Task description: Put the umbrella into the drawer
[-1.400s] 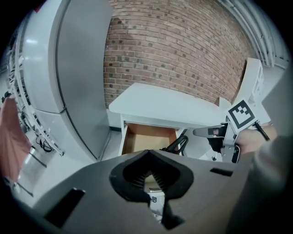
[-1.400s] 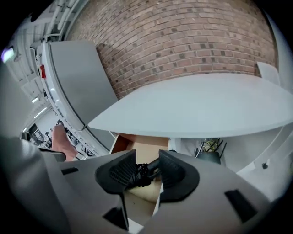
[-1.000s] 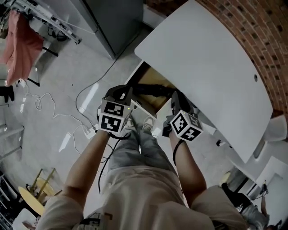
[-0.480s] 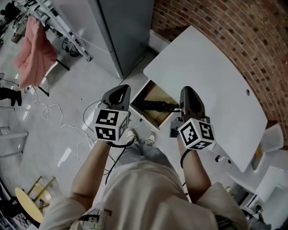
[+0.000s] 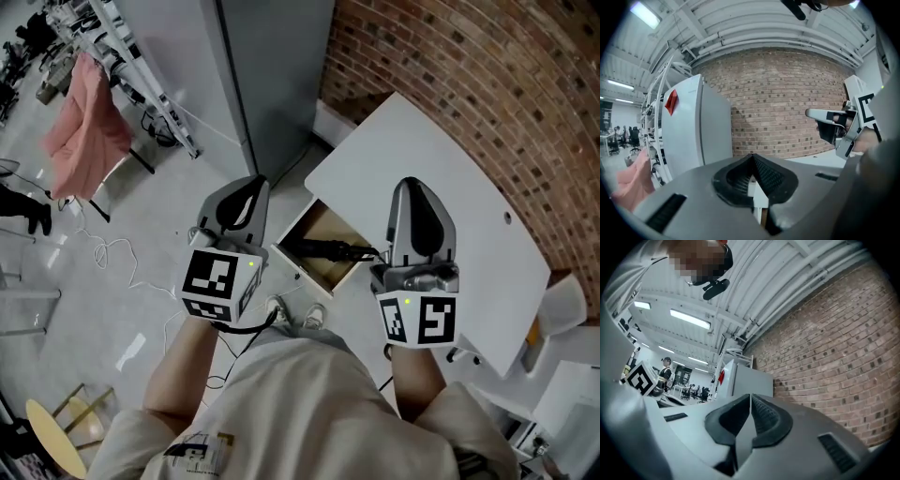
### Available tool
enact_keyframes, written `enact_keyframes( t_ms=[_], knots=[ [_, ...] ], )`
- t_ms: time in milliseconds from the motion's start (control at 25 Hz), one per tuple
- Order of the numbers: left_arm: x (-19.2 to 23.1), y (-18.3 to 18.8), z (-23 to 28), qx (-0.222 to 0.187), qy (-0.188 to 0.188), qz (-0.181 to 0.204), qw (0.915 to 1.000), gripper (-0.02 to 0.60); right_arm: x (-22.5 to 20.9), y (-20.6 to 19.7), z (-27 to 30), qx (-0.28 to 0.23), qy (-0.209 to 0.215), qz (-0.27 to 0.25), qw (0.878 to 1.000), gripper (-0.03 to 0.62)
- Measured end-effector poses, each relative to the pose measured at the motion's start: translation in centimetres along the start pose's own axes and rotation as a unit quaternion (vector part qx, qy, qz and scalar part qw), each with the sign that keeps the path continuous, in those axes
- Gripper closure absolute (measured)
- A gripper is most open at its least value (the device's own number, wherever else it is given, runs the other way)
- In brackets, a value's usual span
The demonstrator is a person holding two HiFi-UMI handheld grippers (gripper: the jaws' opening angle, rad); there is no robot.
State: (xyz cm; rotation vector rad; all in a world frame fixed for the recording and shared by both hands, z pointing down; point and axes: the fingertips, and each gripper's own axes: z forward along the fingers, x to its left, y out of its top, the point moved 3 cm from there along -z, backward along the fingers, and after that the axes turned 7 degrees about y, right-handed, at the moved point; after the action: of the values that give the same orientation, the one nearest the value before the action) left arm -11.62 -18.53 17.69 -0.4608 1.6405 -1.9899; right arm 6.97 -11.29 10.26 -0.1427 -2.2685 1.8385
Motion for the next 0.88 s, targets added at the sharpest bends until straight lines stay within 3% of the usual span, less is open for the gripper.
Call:
enact_keyframes(
  t_ms=[360, 680, 880],
  knots=[
    [1.1, 8.7, -3.6, -0.109, 0.019, 0.036, 0.9932, 0.574, 1.2, 7.0, 0.7, -0.024, 0.076, 0.046, 0.996, 0.583],
    [1.1, 10.3, -5.7, -0.137, 0.028, 0.054, 0.9887, 0.573, 2.5, 8.2, -0.3, -0.016, 0.11, 0.024, 0.994, 0.583],
    [0.1, 9.4, -5.9, -0.131, 0.019, 0.065, 0.9891, 0.572, 3.7, 7.0, -0.5, 0.007, 0.131, 0.033, 0.991, 0.583]
  ],
)
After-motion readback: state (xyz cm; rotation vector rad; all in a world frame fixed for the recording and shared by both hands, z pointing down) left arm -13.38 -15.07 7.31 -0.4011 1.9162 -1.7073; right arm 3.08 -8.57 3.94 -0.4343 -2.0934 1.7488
